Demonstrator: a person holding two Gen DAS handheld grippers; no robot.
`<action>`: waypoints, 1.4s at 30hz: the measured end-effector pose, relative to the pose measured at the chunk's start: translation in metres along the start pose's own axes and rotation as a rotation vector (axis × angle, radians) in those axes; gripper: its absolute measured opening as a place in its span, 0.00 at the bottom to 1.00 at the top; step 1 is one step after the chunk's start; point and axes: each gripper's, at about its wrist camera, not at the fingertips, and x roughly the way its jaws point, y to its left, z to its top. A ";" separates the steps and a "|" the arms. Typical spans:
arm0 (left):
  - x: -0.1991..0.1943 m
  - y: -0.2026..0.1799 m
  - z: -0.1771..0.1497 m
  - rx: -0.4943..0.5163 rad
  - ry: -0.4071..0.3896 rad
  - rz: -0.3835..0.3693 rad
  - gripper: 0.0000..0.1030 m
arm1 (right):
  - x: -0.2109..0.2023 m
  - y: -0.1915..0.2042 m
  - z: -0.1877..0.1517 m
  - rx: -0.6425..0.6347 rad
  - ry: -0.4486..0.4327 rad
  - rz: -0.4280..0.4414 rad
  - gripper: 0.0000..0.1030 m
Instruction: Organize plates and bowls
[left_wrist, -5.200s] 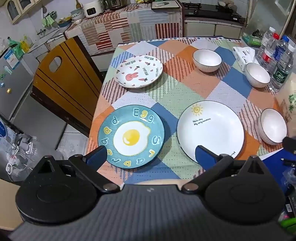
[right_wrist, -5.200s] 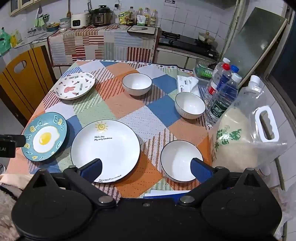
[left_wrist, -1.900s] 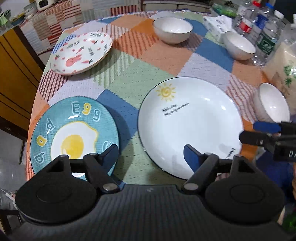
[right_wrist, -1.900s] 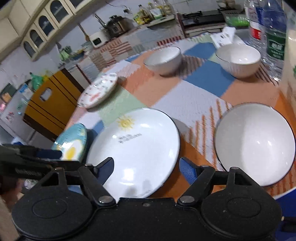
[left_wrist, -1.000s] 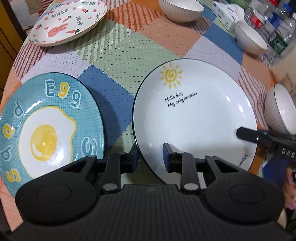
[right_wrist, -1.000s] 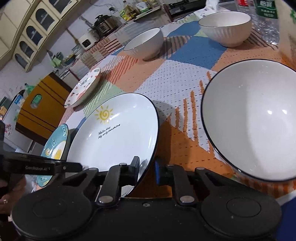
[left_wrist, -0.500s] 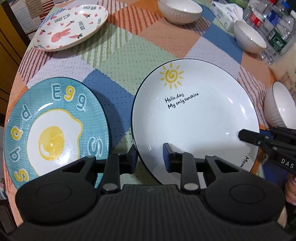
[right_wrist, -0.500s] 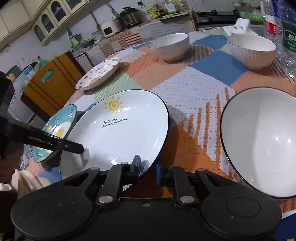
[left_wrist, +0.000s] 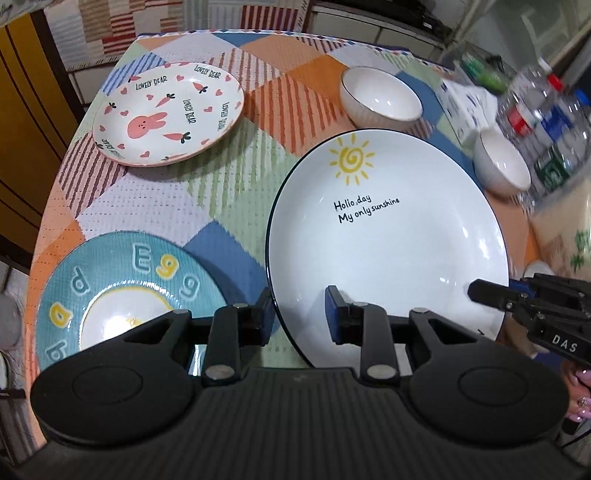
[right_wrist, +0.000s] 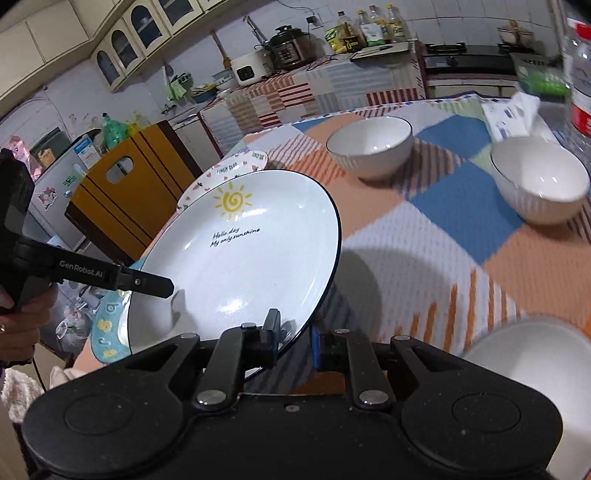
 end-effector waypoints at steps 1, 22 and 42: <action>0.003 0.002 0.004 -0.009 -0.001 -0.001 0.26 | 0.003 -0.001 0.006 -0.006 0.005 0.000 0.20; 0.079 0.008 0.039 -0.060 0.095 0.027 0.26 | 0.071 -0.040 0.063 -0.035 0.177 -0.028 0.20; 0.078 -0.017 0.028 0.042 0.077 0.075 0.26 | 0.101 -0.033 0.075 0.008 0.258 -0.294 0.25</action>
